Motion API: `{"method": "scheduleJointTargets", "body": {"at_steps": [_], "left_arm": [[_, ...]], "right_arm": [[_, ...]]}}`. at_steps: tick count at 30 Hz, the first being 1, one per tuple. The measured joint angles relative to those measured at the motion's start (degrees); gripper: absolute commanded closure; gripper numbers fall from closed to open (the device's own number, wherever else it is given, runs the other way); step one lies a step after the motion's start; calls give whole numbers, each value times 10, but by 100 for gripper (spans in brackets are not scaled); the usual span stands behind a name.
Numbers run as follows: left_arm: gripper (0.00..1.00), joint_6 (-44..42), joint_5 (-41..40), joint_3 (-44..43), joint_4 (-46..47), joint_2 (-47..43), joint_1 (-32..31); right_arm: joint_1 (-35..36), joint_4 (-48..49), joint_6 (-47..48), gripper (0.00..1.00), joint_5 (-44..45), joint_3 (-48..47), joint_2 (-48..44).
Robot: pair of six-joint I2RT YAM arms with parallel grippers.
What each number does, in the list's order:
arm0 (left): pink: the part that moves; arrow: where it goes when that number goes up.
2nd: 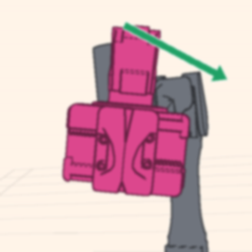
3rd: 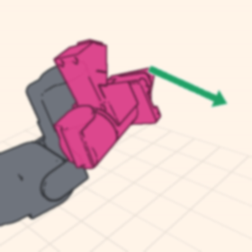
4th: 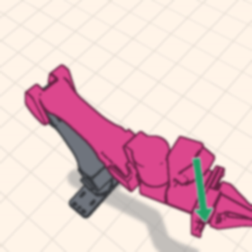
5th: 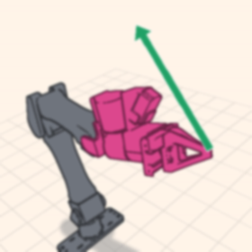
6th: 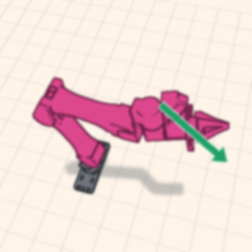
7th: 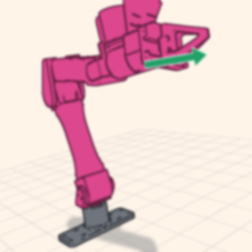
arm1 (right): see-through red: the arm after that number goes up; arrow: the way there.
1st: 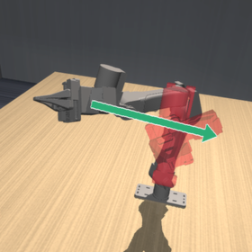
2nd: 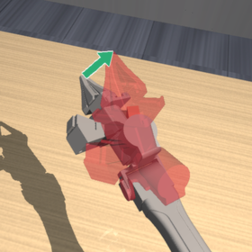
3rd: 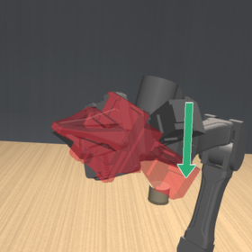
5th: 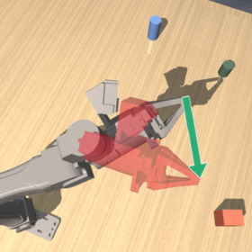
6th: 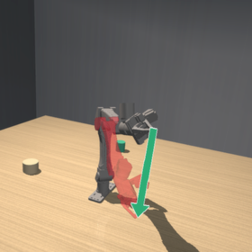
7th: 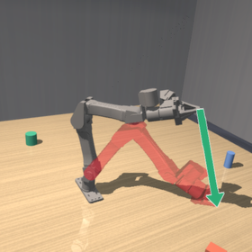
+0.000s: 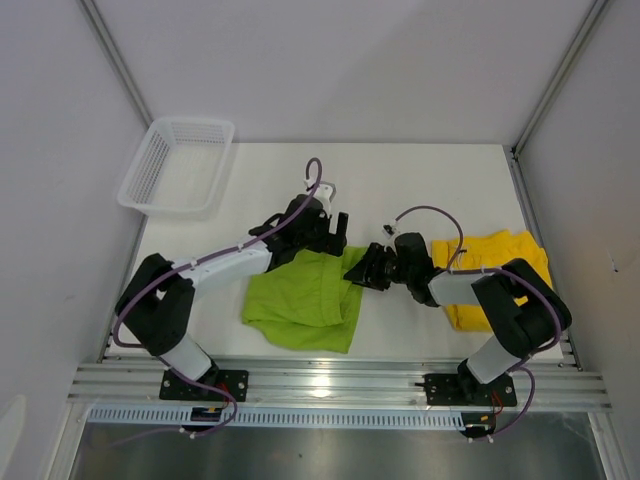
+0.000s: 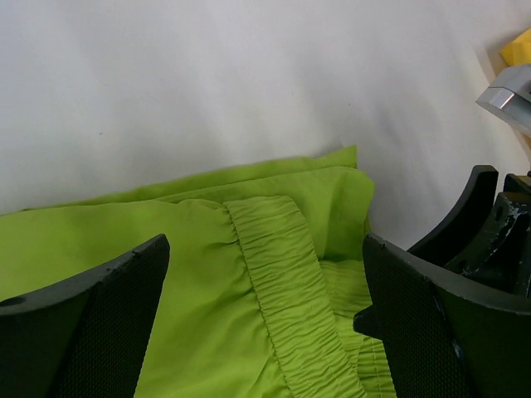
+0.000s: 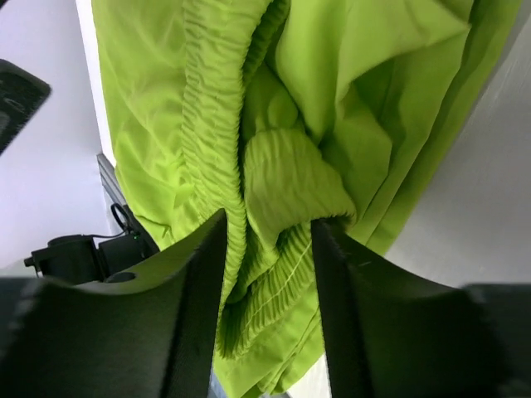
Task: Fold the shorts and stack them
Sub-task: Fold the shorts
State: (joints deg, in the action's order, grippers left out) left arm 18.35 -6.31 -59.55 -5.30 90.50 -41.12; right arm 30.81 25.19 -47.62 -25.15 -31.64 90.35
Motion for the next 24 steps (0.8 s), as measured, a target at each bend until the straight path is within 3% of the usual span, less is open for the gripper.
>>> {"method": "scheduleJointTargets", "body": {"at_steps": [9, 14, 24], "left_arm": [[3, -4, 0, -46, -20, 59, 0], [10, -3, 2, -61, -29, 82, 1], [12, -4, 8, -84, -69, 101, 3]], "right_arm": [[-6, 109, -35, 76, 4, 23, 49], [-7, 142, -43, 94, 7, 24, 62], [-7, 161, -43, 98, 7, 24, 68]]}}
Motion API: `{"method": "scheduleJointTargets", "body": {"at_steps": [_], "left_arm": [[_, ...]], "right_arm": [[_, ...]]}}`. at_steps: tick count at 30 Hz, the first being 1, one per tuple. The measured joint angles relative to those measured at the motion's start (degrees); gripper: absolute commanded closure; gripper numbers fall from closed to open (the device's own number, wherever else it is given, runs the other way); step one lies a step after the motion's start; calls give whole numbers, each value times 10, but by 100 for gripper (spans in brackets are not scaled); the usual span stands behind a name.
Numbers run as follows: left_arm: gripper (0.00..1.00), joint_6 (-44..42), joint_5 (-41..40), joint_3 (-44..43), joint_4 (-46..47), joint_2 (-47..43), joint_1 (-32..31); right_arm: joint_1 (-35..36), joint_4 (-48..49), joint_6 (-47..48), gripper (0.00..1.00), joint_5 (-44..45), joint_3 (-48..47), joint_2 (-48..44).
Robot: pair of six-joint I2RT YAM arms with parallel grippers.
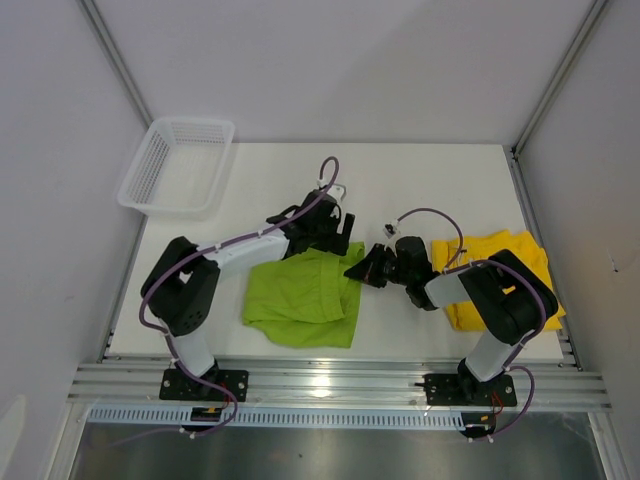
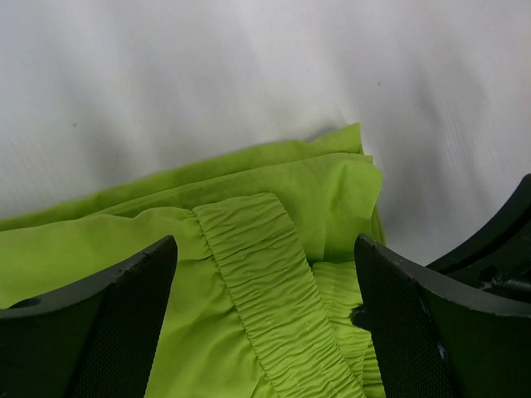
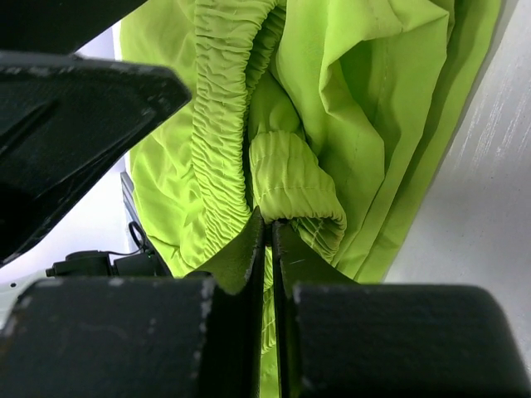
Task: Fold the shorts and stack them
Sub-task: Fold the shorts
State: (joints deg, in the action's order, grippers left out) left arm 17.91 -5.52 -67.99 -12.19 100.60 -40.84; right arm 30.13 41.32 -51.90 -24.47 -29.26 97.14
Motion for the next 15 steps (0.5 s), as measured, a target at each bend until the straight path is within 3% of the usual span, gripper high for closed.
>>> {"method": "scheduleJointTargets", "body": {"at_steps": [4, 7, 11, 15], "left_arm": [[14, -2, -2, -23, -21, 25, 0], [21, -5, -5, -43, -37, 51, 0], [41, -4, -19, -57, -54, 78, 0], [54, -4, -35, -57, -67, 82, -2]], "right_arm": [[0, 1, 0, 98, 0, 0, 0], [0, 1, 0, 99, 1, 0, 0], [0, 1, 0, 99, 1, 0, 0], [0, 1, 0, 99, 2, 0, 0]]}}
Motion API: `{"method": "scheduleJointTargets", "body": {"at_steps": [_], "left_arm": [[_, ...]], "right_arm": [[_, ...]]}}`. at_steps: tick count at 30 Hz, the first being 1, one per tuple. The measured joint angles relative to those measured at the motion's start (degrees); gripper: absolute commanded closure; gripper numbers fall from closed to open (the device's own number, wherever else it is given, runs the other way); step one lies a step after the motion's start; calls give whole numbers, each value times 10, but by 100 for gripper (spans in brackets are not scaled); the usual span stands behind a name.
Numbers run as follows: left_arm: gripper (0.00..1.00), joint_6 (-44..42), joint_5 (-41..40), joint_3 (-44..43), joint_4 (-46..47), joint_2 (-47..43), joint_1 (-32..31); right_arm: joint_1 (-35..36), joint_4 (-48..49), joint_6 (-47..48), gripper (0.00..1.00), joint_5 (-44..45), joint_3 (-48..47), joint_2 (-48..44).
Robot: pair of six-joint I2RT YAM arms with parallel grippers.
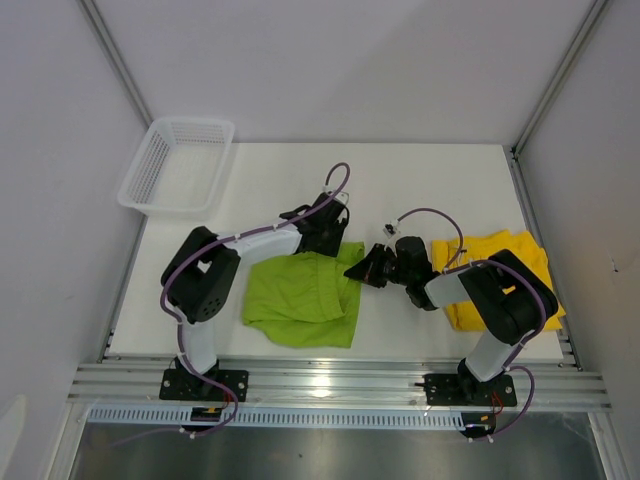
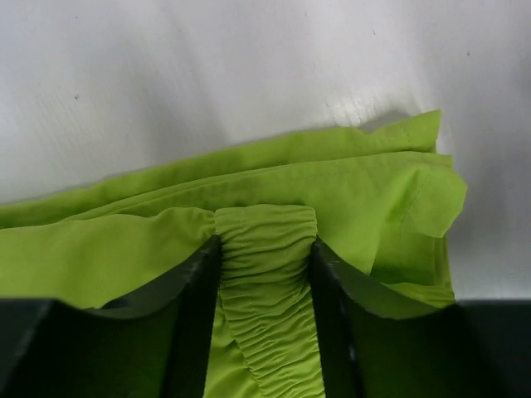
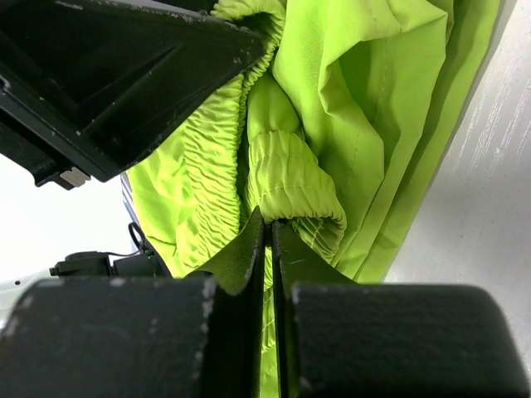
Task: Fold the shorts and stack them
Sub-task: Fold the shorts
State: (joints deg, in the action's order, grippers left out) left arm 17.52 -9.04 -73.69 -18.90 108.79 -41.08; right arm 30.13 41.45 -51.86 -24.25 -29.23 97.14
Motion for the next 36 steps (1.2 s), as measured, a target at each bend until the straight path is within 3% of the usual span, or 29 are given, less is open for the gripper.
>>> {"method": "scheduleJointTargets", "body": {"at_steps": [8, 11, 27, 36], "left_arm": [[83, -5, -15, -3, -14, 0, -6], [85, -11, -19, -5, -19, 0, -8], [80, -39, -43, -6, -78, -118, -59], [77, -41, -36, 6, -121, -130, -97]], "right_arm": [[0, 0, 0, 99, 5, 1, 0], [0, -2, 0, 99, 7, 1, 0], [0, -32, 5, 100, 21, -18, 1], [0, -35, 9, 100, 24, -21, 1]]}}
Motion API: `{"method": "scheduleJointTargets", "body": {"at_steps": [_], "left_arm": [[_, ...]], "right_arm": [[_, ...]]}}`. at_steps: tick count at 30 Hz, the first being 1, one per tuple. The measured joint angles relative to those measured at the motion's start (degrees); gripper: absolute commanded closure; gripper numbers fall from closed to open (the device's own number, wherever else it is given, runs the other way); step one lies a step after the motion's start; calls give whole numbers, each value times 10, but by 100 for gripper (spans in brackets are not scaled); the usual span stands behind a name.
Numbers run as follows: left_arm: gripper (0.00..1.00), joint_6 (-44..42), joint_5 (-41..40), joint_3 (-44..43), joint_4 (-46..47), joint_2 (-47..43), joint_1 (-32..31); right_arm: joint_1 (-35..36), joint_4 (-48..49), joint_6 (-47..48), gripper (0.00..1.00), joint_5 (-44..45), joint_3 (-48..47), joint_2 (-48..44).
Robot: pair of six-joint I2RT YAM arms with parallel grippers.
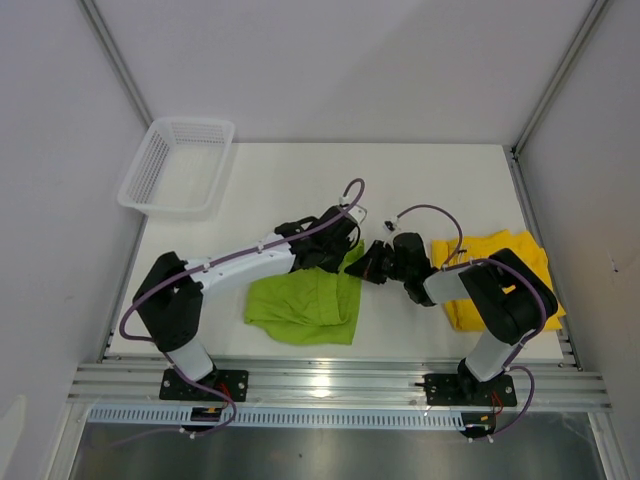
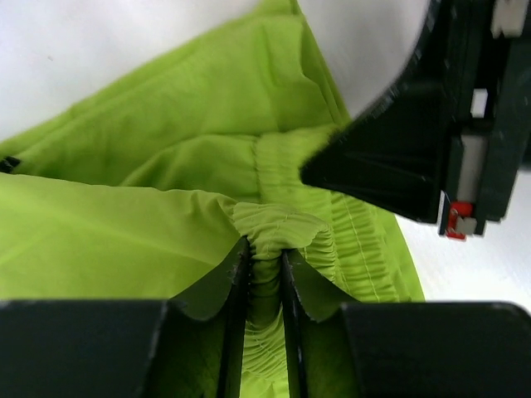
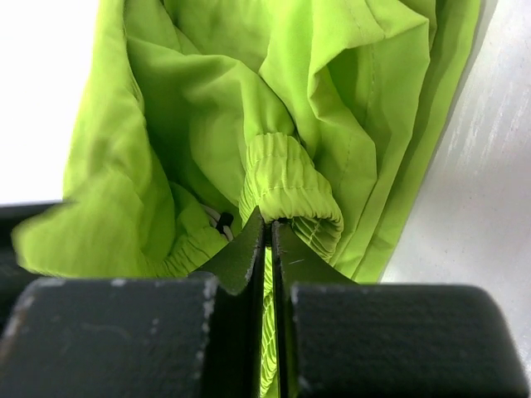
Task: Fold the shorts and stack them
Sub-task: Fold the shorts
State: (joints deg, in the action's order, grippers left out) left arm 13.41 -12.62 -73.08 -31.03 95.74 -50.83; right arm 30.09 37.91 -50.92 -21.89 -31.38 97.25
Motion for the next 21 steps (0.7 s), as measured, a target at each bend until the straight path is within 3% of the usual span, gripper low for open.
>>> {"method": "scheduleJointTargets", "body": {"at_steps": [8, 11, 13, 18, 21], "left_arm": [[68, 10, 8, 10, -6, 4, -20], [59, 16, 8, 10, 5, 21, -20], [52, 20, 8, 9, 11, 41, -20], [18, 30, 5, 5, 26, 93, -20], [10, 40, 3, 5, 36, 100, -14]], "right_arm": [[0, -11, 14, 99, 0, -17, 0], [0, -20, 19, 98, 0, -25, 0], [0, -25, 21, 98, 0, -31, 0], [-3, -27, 30, 94, 2, -38, 3], [-11, -29, 25, 91, 0, -37, 16]]}}
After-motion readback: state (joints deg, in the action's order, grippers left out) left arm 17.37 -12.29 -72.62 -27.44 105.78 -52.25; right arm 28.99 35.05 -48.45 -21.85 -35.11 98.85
